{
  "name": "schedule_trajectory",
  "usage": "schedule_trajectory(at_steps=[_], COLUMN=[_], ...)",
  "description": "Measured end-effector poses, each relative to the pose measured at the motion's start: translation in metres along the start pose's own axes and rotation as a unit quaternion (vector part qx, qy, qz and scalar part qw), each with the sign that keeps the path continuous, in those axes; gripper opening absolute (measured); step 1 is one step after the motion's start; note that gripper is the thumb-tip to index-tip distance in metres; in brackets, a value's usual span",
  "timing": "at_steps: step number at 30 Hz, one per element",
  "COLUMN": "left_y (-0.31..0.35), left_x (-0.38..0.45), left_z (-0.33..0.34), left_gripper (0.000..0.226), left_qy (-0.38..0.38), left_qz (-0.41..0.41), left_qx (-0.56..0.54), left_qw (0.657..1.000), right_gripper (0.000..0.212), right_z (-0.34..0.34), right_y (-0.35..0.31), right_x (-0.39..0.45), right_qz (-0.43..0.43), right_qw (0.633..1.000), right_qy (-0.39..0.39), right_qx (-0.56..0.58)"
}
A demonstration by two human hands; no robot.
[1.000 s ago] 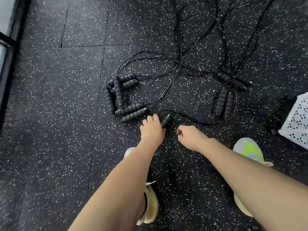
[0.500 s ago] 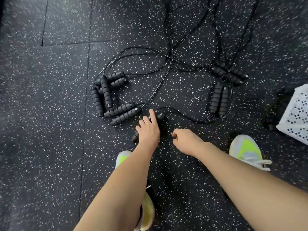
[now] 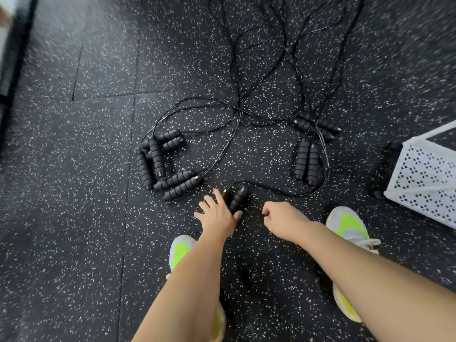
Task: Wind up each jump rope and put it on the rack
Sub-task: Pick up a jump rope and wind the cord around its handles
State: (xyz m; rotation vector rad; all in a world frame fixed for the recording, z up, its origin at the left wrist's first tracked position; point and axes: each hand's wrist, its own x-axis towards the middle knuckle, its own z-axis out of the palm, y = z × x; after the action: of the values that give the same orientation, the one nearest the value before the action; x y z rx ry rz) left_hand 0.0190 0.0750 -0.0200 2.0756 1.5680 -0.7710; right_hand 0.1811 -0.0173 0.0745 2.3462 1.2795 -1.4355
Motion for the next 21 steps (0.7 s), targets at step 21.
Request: schedule_trajectory(at_steps=[21], left_y=[0.025], left_x=[-0.041], left_z=[-0.097], left_gripper=[0.06], left_qy=[0.081], left_qz=[0.121], left_qx=[0.028], left_qw=[0.989], right_gripper=[0.036], right_z=[-0.037], right_y=[-0.025], right_x=[-0.048], right_qz=[-0.018], right_qw=[0.998], right_qy=[0.053], right_qx=[0.011])
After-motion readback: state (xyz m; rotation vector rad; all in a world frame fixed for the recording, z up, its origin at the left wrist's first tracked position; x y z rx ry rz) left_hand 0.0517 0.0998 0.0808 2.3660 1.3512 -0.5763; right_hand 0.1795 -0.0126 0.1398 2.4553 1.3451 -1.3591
